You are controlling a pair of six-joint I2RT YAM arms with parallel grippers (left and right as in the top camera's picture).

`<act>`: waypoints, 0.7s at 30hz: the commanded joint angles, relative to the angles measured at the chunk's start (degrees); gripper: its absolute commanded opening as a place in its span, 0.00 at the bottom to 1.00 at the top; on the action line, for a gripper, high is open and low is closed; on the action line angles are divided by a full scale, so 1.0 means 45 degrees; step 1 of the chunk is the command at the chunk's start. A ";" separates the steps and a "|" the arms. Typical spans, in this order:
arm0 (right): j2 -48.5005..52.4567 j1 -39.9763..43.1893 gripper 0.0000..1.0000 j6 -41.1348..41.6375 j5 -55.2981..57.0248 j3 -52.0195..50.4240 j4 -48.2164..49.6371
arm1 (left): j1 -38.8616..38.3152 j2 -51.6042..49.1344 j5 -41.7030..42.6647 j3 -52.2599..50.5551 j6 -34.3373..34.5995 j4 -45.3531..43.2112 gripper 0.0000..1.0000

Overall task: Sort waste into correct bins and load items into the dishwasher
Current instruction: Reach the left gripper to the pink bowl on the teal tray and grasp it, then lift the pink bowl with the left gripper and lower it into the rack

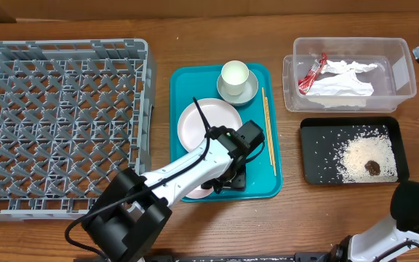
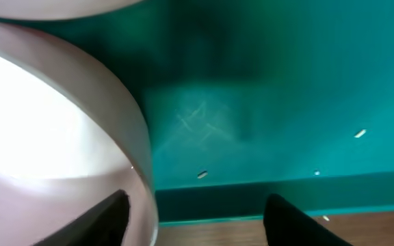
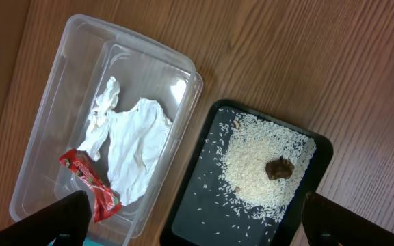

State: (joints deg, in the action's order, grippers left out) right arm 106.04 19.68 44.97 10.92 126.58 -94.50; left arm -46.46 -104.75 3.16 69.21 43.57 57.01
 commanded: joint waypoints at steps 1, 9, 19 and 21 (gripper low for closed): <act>-0.0092 -0.0015 1.00 -0.0005 0.0087 0.0262 0.0039 | 0.0058 0.0136 -0.0170 -0.0102 0.0136 -0.0058 0.54; -0.0092 -0.0015 1.00 -0.0010 0.0087 0.0262 0.0039 | 0.0058 0.0136 -0.0170 -0.0107 0.0136 -0.0073 0.04; -0.0092 -0.0015 1.00 -0.0005 0.0092 0.0262 0.0039 | 0.0078 0.0141 0.1447 0.2001 -0.0714 0.1355 0.04; -0.0092 -0.0015 1.00 -0.0010 0.0092 0.0267 0.0039 | 0.0078 0.0141 0.1447 0.2832 -0.1083 0.2035 0.04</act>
State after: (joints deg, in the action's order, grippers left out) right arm 106.04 19.68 44.99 10.92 126.58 -94.50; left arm -46.37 -104.75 6.90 75.44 42.35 63.42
